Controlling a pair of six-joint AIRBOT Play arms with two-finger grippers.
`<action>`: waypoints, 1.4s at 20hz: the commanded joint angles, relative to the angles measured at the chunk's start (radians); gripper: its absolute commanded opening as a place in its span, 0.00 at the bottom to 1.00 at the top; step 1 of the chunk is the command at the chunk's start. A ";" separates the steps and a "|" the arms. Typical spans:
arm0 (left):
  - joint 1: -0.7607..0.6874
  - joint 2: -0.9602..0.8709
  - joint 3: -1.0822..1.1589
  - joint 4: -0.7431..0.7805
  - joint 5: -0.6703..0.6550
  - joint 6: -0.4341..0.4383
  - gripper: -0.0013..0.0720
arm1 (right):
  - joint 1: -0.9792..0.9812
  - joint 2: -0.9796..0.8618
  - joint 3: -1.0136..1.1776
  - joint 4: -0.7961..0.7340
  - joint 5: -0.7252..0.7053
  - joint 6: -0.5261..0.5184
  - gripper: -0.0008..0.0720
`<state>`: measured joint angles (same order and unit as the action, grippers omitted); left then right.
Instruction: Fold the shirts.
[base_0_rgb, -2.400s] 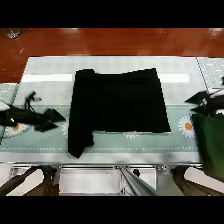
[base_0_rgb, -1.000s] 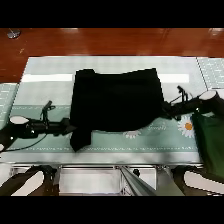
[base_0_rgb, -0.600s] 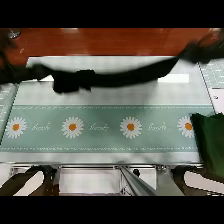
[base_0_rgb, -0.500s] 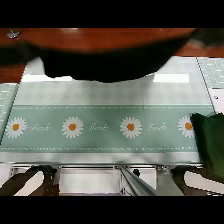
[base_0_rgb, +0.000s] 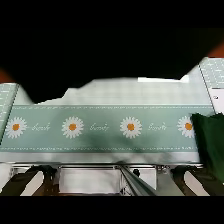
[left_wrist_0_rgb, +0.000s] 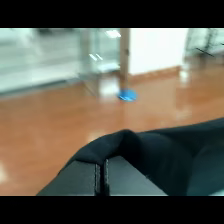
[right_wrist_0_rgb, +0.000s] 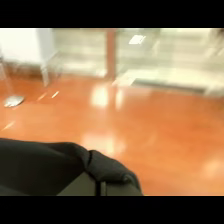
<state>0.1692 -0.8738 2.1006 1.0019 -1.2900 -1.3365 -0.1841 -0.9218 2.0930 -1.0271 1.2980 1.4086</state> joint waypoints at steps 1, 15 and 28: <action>-0.001 0.109 0.018 0.150 -0.050 -0.012 0.05 | 0.001 0.150 -0.028 -0.095 0.027 0.001 0.04; -0.033 0.072 -0.689 0.139 0.001 -0.038 0.05 | 0.001 0.106 -0.617 -0.135 0.106 -0.023 0.04; -0.189 -0.486 -0.750 0.043 0.581 -0.192 0.05 | 0.001 -0.720 -0.327 -0.095 -0.200 0.063 0.04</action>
<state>0.0097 -1.2499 1.3537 1.0538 -0.8719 -1.4494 -0.1829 -1.4666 1.6413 -1.1370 1.1492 1.4155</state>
